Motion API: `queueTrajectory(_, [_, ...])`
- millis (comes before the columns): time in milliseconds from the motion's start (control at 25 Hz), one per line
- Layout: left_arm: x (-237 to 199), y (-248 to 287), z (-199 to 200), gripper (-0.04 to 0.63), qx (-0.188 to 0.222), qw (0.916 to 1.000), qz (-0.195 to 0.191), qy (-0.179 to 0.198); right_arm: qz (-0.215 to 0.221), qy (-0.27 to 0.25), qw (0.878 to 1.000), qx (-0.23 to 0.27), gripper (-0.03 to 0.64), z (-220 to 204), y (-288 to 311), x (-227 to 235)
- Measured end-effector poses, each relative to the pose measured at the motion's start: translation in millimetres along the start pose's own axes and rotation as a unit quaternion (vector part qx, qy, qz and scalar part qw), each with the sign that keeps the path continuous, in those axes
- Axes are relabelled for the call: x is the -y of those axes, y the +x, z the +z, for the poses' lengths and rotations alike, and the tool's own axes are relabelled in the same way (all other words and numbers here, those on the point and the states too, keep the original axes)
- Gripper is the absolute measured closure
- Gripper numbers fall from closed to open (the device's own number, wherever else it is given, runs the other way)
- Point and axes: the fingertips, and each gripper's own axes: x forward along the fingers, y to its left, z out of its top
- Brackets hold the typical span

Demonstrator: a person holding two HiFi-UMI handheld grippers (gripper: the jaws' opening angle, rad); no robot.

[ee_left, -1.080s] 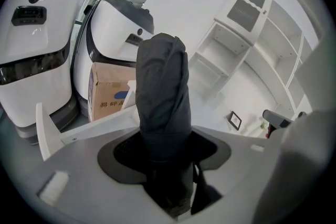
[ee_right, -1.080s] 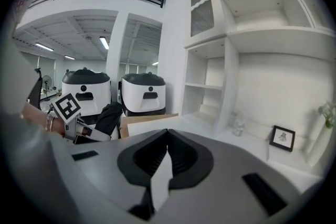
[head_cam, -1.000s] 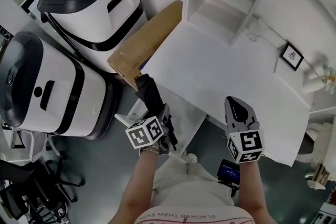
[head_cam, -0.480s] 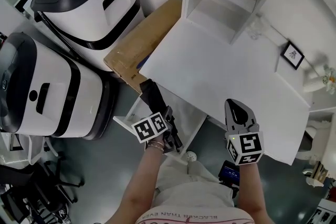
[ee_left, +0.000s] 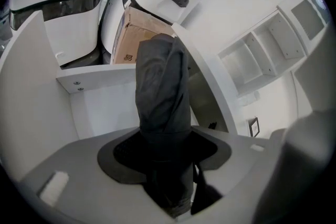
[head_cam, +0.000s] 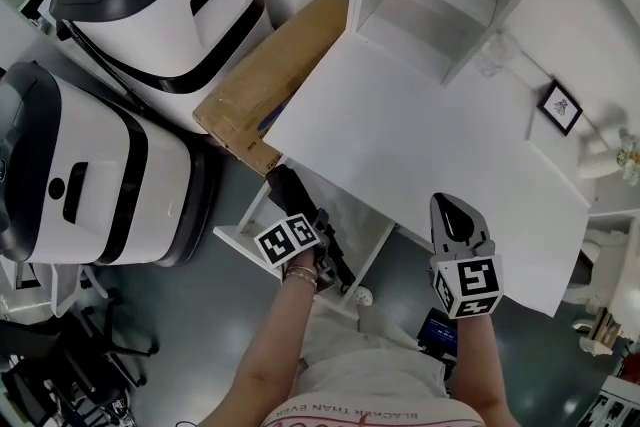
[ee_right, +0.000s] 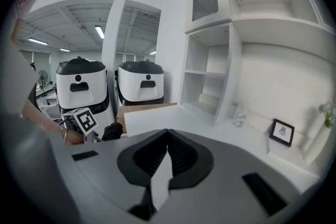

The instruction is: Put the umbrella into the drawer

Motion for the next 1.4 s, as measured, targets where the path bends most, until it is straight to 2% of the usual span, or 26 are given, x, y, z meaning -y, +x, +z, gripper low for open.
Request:
queueTrajectory(120, [-7.3, 9.0, -2.9, 0.347, -0.013, 0.9999, 0.009, 0.002, 0.001, -0.003, 1.000, -0.006, 0.608, -2.2, 5.2, -1.7])
queueTrajectory(560, [-40.2, 42.3, -11.5, 0.347, -0.066, 0.9955, 0.051, 0.044, 0.004, -0.009, 1.000, -0.030, 0.609, -14.7, 21.5, -8.9])
queueTrajectory(1400, [-73.8, 83.4, -30.7, 0.342, -0.116, 0.9848, 0.104, 0.077, 0.004, -0.016, 0.998, -0.052, 0.607, -29.1, 38.3, -10.0])
